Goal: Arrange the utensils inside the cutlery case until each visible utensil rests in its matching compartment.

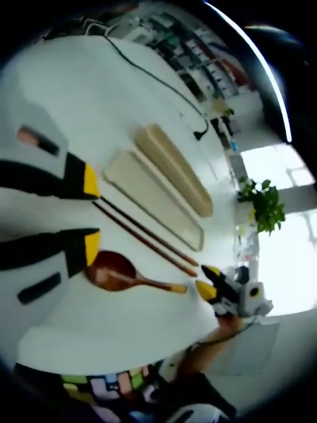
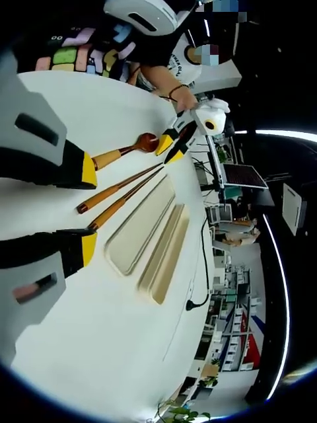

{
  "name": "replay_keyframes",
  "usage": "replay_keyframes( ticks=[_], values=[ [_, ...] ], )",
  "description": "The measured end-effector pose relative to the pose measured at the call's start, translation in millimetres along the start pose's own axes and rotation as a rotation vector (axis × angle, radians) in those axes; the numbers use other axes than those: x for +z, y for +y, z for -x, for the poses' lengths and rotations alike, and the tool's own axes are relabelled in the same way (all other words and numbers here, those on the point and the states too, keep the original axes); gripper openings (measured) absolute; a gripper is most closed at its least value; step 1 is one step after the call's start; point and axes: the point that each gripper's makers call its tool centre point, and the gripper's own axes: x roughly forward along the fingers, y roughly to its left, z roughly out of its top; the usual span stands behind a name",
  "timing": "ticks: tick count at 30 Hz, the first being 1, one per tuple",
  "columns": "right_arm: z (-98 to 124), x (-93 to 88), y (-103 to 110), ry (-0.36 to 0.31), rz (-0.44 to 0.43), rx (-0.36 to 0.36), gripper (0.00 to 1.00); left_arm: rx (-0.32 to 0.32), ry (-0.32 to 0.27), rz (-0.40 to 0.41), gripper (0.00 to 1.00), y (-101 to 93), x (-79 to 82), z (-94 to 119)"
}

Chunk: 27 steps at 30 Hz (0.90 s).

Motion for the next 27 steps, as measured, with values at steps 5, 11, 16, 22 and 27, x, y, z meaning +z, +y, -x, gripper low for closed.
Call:
replay_keyframes(
  ticks=[5, 11, 16, 22, 27],
  values=[
    [-1.5, -3.7, -1.9, 0.021, 0.012, 0.001, 0.24, -0.028, -0.003, 0.056, 0.18, -3.7, -2.1, -1.0],
    [-3.5, -6.8, -2.6, 0.018, -0.01, 0.012, 0.23, -0.044, -0.011, 0.086, 0.18, -2.6, -1.2, -2.3],
    [-4.4, -6.2, -3.5, 0.007, -0.015, 0.023, 0.22, -0.051, -0.023, 0.084, 0.17, -5.5, 0.7, -4.1],
    [-5.1, -5.7, -6.1, 0.008, 0.014, 0.024, 0.18, -0.06, -0.036, 0.085, 0.16, -4.7, 3.0, -6.0],
    [-6.6, -5.1, -5.0, 0.001, 0.052, 0.027, 0.18, -0.055, -0.047, 0.09, 0.1, -2.7, 2.9, -7.4]
  ],
)
